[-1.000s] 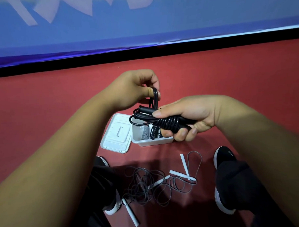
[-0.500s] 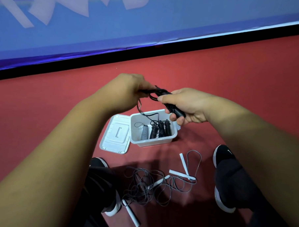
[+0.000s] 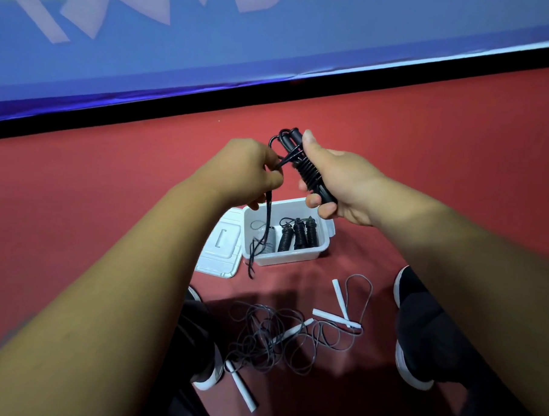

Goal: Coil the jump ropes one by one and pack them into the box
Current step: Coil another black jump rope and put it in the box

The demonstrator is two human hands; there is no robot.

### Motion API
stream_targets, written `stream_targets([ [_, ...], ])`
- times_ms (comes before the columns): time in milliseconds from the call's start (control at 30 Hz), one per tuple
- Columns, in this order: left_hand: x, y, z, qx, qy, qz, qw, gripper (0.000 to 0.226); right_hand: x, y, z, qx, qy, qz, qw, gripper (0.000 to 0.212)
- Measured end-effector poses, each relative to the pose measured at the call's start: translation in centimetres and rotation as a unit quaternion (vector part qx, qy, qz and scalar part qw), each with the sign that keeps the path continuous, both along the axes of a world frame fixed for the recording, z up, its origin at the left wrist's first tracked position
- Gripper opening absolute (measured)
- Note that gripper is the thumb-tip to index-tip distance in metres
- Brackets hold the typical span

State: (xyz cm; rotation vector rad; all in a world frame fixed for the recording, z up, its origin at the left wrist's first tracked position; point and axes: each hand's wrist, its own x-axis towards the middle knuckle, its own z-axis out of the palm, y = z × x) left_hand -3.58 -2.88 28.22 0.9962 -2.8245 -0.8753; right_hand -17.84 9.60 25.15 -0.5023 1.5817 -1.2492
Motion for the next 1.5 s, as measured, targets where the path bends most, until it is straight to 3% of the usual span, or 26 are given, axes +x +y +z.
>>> stream_targets([
  [300, -0.4, -0.3, 0.6, 0.057, 0.099, 0.041, 0.993, 0.033, -1.2, -0.1, 0.0, -0.008, -0.060, -0.068, 0.996, 0.070],
  [433, -0.4, 0.1, 0.8, 0.265, 0.192, 0.017, 0.945, 0.019, -1.3, -0.1, 0.4, -0.014, -0.087, -0.076, 0.993, 0.067],
  [467, -0.4, 0.3, 0.9, 0.275, 0.194, 0.004, 0.942, 0.016, -1.4, -0.1, 0.5, -0.017, -0.091, -0.076, 0.993, 0.066],
  [600, -0.1, 0.0, 1.0, 0.137, 0.122, -0.046, 0.982, 0.018, -1.6, 0.1, 1.0, -0.016, -0.093, -0.076, 0.993, 0.064],
  [700, 0.2, -0.7, 0.8, 0.062, 0.083, -0.066, 0.992, 0.009, -1.5, 0.2, 1.0, -0.013, -0.097, -0.068, 0.993, 0.056],
  [900, 0.3, -1.7, 0.2, 0.068, 0.067, -0.062, 0.993, 0.017, -1.4, 0.3, 1.4, -0.030, -0.114, -0.029, 0.993, 0.049],
  [1267, 0.3, -2.0, -0.6, 0.087, 0.074, -0.035, 0.993, 0.007, 0.1, 0.9, 2.0, -0.068, -0.120, 0.045, 0.989, 0.044],
  [1433, 0.5, -1.3, -0.6, 0.122, 0.059, -0.018, 0.991, 0.015, -0.6, 1.8, 2.1, -0.032, -0.140, 0.158, 0.977, 0.051],
  [1500, 0.6, -1.3, -0.3, 0.070, 0.080, -0.024, 0.994, 0.016, -0.8, 2.2, 2.3, -0.023, -0.150, 0.210, 0.966, 0.053],
])
